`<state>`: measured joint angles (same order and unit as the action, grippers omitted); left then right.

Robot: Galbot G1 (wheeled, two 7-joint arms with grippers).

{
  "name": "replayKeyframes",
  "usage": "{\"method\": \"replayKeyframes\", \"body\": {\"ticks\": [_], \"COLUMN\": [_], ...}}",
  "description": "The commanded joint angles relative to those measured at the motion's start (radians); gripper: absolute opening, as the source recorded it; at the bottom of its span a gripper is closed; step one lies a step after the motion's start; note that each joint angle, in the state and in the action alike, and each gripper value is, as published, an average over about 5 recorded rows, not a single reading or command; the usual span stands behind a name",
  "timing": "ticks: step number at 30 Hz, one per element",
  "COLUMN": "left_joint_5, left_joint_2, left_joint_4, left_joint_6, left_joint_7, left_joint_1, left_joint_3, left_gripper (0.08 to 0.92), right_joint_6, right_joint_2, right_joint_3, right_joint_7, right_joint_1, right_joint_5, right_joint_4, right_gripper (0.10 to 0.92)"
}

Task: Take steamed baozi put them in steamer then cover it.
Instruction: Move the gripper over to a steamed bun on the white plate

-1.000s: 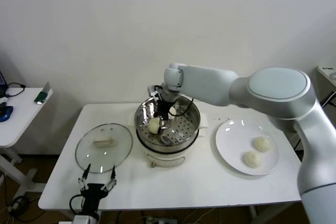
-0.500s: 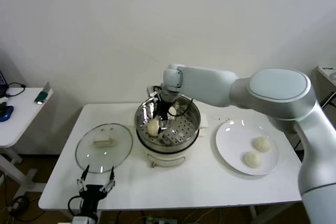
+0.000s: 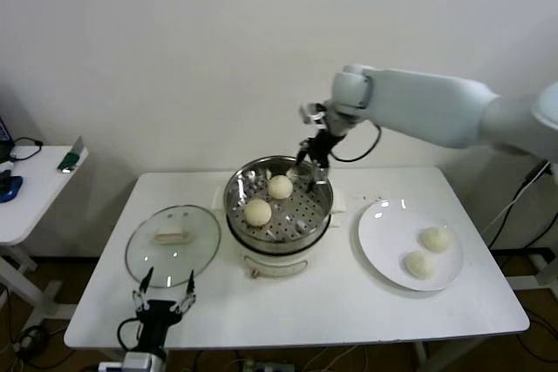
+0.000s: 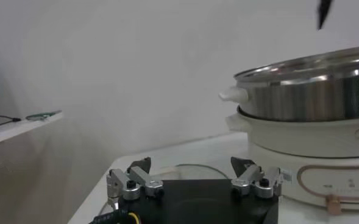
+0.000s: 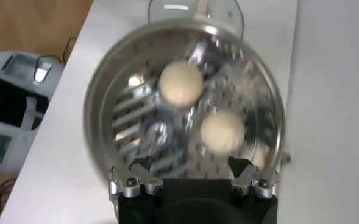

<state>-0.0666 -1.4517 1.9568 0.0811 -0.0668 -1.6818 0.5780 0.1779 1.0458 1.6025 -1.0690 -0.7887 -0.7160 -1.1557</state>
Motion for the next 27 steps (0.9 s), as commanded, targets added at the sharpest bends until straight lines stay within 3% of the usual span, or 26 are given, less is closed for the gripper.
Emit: {"method": "replayKeyframes", "body": {"ticks": [1, 12, 27], "left_joint_5": [-0.039, -0.055, -0.065], "left_joint_2": [-0.01, -0.007, -0.02], "left_joint_4": [0.033, 0.036, 0.024], "left_joint_6": [-0.011, -0.008, -0.011], "left_joint_7": [0.006, 0.003, 0.0], "left_joint_1": [-0.002, -0.035, -0.024], "left_joint_3": [-0.015, 0.003, -0.003], "left_gripper": [0.823, 0.823, 0.823], "right_joint_6": [-0.017, -0.049, -0.064], "right_joint_2": [-0.431, -0.567, -0.469], "right_joint_3": [0.022, -0.261, -0.413], "right_joint_7": [-0.008, 0.017, 0.024], "right_joint_1": [0.019, 0.44, 0.641], "right_joint_5": [0.25, 0.511, 0.585], "right_joint_4": [-0.259, -0.163, -0.025], "right_gripper": [0.823, 0.823, 0.823]}}
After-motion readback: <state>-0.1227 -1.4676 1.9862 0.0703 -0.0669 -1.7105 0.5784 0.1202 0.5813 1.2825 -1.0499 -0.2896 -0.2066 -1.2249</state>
